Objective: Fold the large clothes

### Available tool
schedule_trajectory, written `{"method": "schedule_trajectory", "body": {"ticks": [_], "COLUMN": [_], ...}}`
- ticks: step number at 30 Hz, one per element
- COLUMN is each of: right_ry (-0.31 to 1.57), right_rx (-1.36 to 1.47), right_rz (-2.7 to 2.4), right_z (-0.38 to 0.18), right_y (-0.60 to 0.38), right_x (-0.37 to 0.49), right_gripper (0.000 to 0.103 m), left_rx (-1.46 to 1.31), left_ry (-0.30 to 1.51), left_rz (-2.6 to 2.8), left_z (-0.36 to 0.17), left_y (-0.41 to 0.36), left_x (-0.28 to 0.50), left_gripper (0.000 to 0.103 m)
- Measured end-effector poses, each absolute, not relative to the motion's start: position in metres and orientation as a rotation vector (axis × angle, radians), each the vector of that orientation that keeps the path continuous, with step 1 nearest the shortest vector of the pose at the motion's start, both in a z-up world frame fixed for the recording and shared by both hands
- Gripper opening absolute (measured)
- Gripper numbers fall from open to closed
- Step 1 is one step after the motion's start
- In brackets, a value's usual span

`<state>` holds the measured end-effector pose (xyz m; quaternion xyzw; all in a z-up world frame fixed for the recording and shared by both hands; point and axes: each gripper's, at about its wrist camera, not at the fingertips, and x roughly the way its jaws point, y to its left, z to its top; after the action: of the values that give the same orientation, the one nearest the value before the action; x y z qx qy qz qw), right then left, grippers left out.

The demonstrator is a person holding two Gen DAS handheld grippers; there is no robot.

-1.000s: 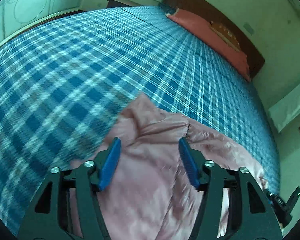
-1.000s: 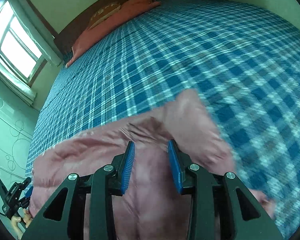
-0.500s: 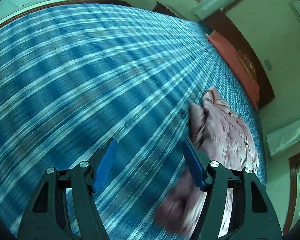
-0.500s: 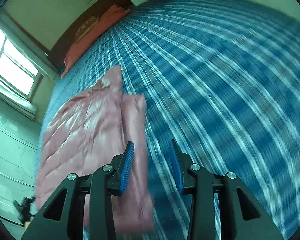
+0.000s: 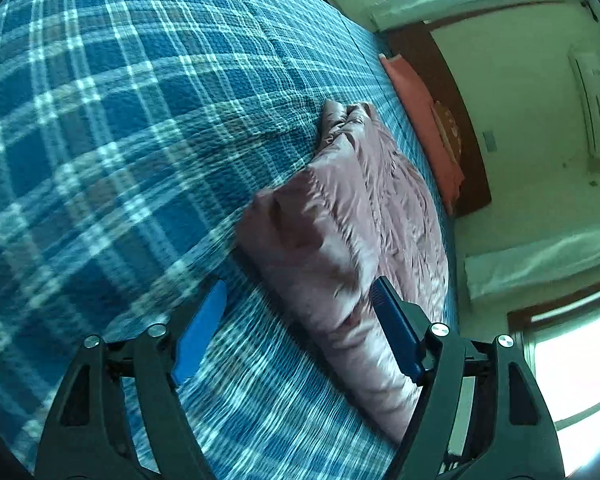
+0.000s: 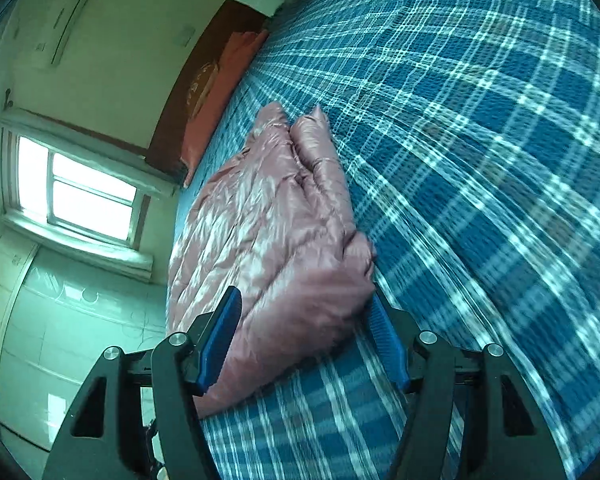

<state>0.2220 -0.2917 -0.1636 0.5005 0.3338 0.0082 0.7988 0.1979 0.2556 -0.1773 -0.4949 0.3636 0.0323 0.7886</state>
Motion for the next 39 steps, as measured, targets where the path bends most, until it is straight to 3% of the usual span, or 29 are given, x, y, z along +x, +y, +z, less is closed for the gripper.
{"method": "schedule_trajectory", "body": {"ticks": [5,9,12,16,34,37,39], "right_ry": [0.687,0.699,0.690,0.690,0.757,0.751,0.746], "right_rx": [1.091,1.093,1.091,1.064,1.070,1.057,1.076], "right_rz": [-0.016,0.002,0.022,0.033,0.082,0.093,0.087], "right_z": [-0.170,-0.174,-0.175,-0.169,-0.173,-0.174,-0.176], "right_y": [-0.290,-0.285,-0.283,-0.283,-0.296,-0.300,-0.307], "right_x": [0.241,0.252,0.248,0.236,0.165,0.164,0.162], "right_gripper": [0.063,0.034,0.023,0.019,0.019,0.026,0.032], "left_rx": [-1.125,-1.034,-1.036,-0.989,-0.956,-0.914,-0.927], "left_ry": [0.759,0.795,0.805,0.796,0.848,0.832,0.825], "left_rz": [0.123,0.136,0.119,0.104,0.061,0.091,0.123], "left_z": [-0.185,-0.179,-0.175,-0.164,-0.162,-0.166,-0.167], "left_y": [0.259,0.263,0.261,0.258,0.276,0.281,0.287], "left_x": [0.222,0.245,0.250,0.243,0.111,0.102,0.094], "left_gripper": [0.073,0.032,0.019,0.012,0.013,0.033,0.059]}}
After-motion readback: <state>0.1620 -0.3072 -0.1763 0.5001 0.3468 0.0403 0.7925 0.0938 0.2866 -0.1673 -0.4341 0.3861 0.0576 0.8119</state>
